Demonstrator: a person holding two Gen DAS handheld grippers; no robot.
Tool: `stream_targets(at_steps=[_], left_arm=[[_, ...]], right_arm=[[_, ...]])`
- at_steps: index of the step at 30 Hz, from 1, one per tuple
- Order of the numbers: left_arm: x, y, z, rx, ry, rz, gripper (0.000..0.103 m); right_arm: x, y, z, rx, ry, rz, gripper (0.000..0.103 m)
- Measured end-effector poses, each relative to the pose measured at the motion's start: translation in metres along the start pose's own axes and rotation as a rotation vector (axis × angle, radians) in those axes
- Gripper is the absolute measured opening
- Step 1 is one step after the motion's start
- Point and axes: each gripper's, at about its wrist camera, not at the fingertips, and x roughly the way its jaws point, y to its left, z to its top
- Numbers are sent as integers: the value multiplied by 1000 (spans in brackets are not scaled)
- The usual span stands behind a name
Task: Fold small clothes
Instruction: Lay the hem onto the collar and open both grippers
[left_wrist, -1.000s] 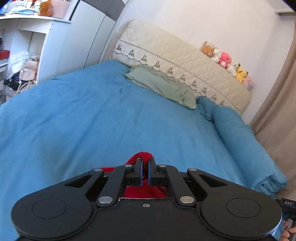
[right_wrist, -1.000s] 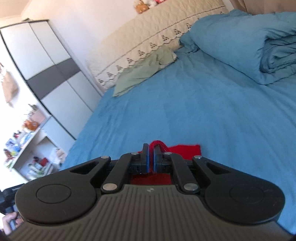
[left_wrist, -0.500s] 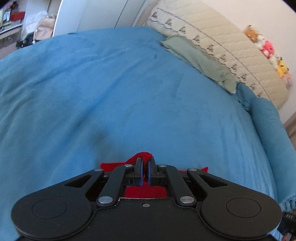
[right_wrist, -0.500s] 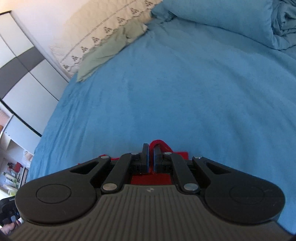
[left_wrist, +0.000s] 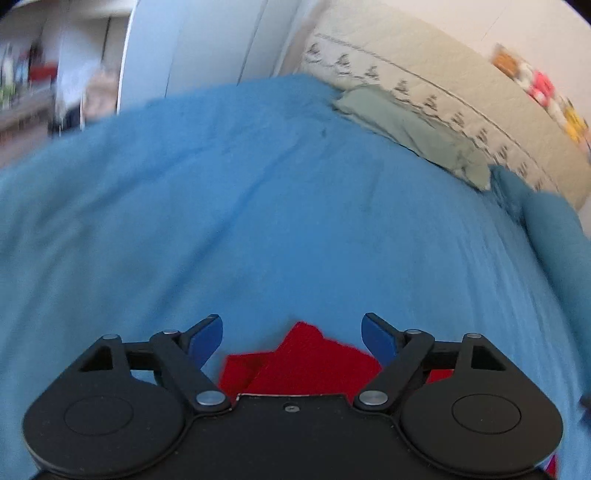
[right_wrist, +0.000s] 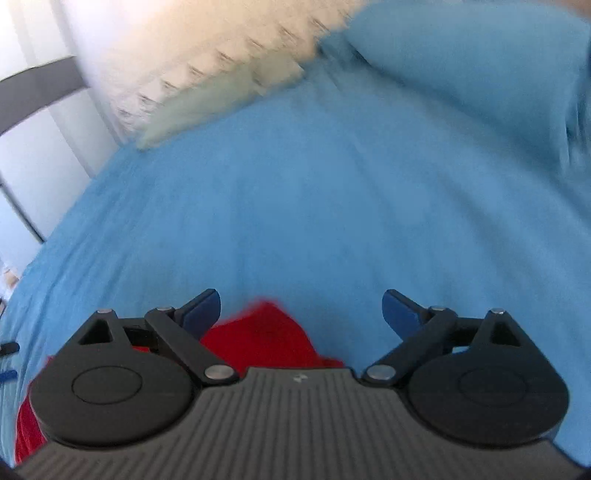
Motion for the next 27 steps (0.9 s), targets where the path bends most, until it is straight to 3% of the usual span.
stream_targets(at_steps=[3, 9, 13, 16, 18, 21, 24, 27], left_arm=[[-37, -18, -28, 177, 5, -3, 101], [-53, -36, -100, 395, 113, -106, 102], [-35, -15, -128, 365, 191, -50, 102], [-37, 4, -135, 337, 184, -108, 102], [-38, 7, -139, 382, 200, -98, 103], [-39, 8, -150, 451, 214, -62, 103], [-43, 12, -148, 437, 232, -66, 103], [-48, 4, -138, 429, 262, -24, 103]], right_arm=[[-31, 19, -9, -98, 3, 82, 103], [-66, 70, -75, -340, 70, 135, 103], [-57, 79, -121, -415, 127, 112, 103], [-46, 63, -139, -408, 161, 23, 103], [-46, 44, -143, -358, 148, 27, 103], [-48, 29, -146, -373, 142, -40, 103], [-57, 11, -146, -297, 154, -30, 103], [-49, 22, -134, -348, 164, -64, 103]])
